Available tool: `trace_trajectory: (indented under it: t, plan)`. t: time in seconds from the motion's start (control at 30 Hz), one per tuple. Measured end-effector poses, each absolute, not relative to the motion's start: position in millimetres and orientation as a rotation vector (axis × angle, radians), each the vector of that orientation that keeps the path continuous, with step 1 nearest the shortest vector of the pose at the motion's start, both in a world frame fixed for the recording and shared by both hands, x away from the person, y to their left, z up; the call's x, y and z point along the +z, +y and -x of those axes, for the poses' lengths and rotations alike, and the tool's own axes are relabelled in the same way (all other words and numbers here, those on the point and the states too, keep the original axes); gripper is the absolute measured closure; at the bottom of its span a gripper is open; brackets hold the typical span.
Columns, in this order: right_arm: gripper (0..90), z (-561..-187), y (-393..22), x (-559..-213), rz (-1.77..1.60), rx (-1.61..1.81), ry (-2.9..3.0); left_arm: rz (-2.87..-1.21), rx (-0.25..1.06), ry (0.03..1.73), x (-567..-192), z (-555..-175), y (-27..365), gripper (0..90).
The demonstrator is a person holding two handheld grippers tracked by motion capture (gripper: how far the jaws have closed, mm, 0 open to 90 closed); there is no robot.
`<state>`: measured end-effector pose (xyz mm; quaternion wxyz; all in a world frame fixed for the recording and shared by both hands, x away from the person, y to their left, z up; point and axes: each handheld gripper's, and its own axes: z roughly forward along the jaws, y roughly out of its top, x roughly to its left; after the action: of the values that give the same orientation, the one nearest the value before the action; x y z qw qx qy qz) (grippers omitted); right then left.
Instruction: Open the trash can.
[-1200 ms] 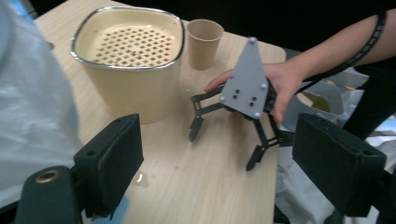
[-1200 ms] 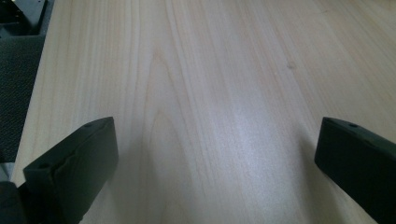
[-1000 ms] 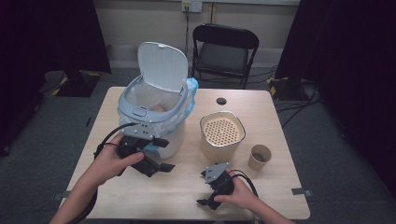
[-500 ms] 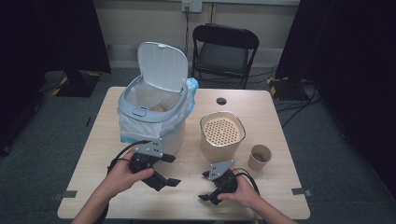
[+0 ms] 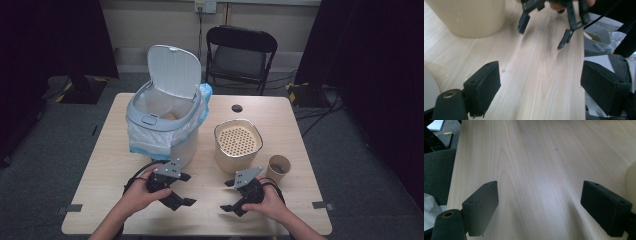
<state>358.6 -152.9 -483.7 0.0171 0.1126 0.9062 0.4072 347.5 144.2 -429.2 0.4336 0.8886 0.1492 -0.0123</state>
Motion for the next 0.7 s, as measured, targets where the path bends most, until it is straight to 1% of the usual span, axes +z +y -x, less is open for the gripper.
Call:
trace_trajectory:
  t: [0.23,0.47,0.7]
  plan:
    - [14.4,-357,-163,-482,-0.377,1.262,2.810,-2.266,-0.031,0.353,-447,-350,141,15.8]
    - [14.4,-352,-175,-479,-0.411,1.261,2.800,-2.275,-0.049,0.341,-460,-351,140,15.8]
    - [14.9,-347,-185,-478,-0.426,1.234,2.804,-2.287,-0.012,0.316,-470,-352,138,15.8]
